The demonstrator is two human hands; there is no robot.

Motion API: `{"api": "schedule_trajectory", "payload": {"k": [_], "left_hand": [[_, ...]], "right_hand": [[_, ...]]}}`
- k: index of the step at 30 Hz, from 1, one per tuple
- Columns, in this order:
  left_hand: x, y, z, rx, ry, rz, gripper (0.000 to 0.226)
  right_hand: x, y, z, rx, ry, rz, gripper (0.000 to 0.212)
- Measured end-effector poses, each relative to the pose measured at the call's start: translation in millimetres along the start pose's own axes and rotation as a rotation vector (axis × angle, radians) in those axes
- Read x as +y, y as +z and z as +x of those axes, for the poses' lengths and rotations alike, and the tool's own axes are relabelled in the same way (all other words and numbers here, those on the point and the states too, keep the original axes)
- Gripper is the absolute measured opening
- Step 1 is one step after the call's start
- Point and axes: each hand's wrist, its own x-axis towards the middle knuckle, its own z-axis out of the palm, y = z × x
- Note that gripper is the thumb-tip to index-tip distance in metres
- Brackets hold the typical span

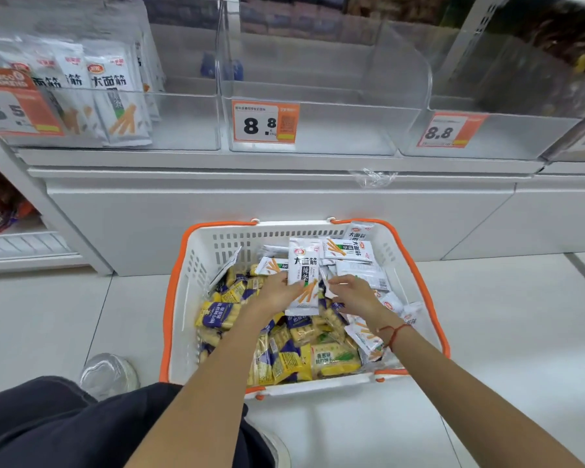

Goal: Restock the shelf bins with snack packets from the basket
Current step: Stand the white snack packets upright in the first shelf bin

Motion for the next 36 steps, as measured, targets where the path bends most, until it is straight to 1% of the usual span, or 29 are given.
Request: {"api": "schedule_trajectory", "payload": {"k": [2, 3, 5, 6, 8, 11, 12, 14, 15, 16, 17, 18, 19, 20, 22, 23, 24, 25, 26, 27, 28, 29, 30, 31, 32, 33, 36], "left_hand": [[1, 1, -3, 0.003, -0.024, -0.023, 0.035], [2, 2, -3, 0.000, -0.031, -0.033, 0.036], [2, 2, -1, -0.006, -0.044, -0.053, 0.041], [2, 2, 1, -0.010, -0.048, -0.079, 0.045], [1, 2, 4, -0.028, -0.056, -0.149, 0.057], [-1, 2, 10, -0.034, -0.116, -0.208, 0.060], [-1, 3, 12, -0.023, -0.144, -0.225, 0.061], [-3, 2, 16, -0.039, -0.194, -0.271, 0.059], [-4, 2, 17, -0.053, -0.207, -0.288, 0.057], [-5, 2, 18, -0.059, -0.215, -0.294, 0.055], [-5, 2, 16, -0.059, -0.221, -0.282, 0.054], [-5, 2, 15, -0.054, -0.217, -0.271, 0.054], [-7, 1, 16, -0.053, -0.221, -0.254, 0.055], [-8, 1, 16, -0.048, -0.225, -0.233, 0.057], [-10, 1, 15, -0.040, -0.228, -0.216, 0.057], [-10, 0, 14, -0.039, -0.234, -0.223, 0.057], [-11, 0, 15, -0.036, -0.240, -0.215, 0.057], [-10, -1, 12, -0.034, -0.248, -0.217, 0.055], [-14, -2, 15, -0.034, -0.246, -0.204, 0.052], [-15, -3, 13, -0.029, -0.244, -0.212, 0.049], [-19, -4, 15, -0.020, -0.242, -0.212, 0.048], [-23, -6, 17, -0.012, -0.249, -0.229, 0.049], [-27, -7, 19, -0.015, -0.246, -0.222, 0.050], [-28, -7, 18, -0.008, -0.247, -0.227, 0.050], [-30, -9, 18, -0.007, -0.247, -0.213, 0.050], [-31, -9, 18, -0.006, -0.255, -0.213, 0.050], [-34, -11, 17, -0.003, -0.267, -0.206, 0.048]], "right_hand": [[10, -26, 3, 0.079, 0.024, -0.406, 0.030], [18, -38, 3, 0.078, 0.042, -0.613, 0.034], [36, -52, 1, 0.012, 0.015, -0.960, 0.045], [45, -53, 2, -0.031, -0.023, -1.084, 0.051], [55, -48, 0, -0.068, -0.103, -1.224, 0.060], [59, -44, 2, -0.004, -0.218, -1.288, 0.062], [60, -45, 4, 0.000, -0.230, -1.244, 0.063], [59, -47, 6, 0.004, -0.183, -1.024, 0.070], [57, -47, 5, 0.027, -0.143, -0.900, 0.074], [56, -46, 4, 0.092, -0.102, -0.824, 0.078], [55, -43, 2, 0.178, -0.050, -0.829, 0.080], [56, -40, 1, 0.235, -0.001, -0.897, 0.077], [56, -37, -1, 0.225, 0.053, -0.964, 0.068], [57, -34, -2, 0.196, 0.100, -0.965, 0.058], [58, -27, 2, 0.111, 0.181, -0.873, 0.054], [54, -24, 0, 0.098, 0.199, -0.855, 0.051], [50, -22, 0, 0.119, 0.178, -0.788, 0.040], [47, -21, 0, 0.158, 0.145, -0.703, 0.031], [46, -18, 0, 0.198, 0.151, -0.594, 0.040], [43, -15, -3, 0.225, 0.140, -0.479, 0.043], [43, -11, -2, 0.240, 0.138, -0.345, 0.036], [44, -8, 1, 0.235, 0.161, -0.186, 0.019], [46, -5, 4, 0.223, 0.218, -0.077, 0.011], [47, -2, 7, 0.215, 0.251, 0.032, 0.026], [47, 1, 7, 0.183, 0.277, 0.085, 0.033], [47, 4, 7, 0.159, 0.281, 0.151, 0.035], [48, 9, 11, 0.152, 0.258, 0.129, 0.034]]}}
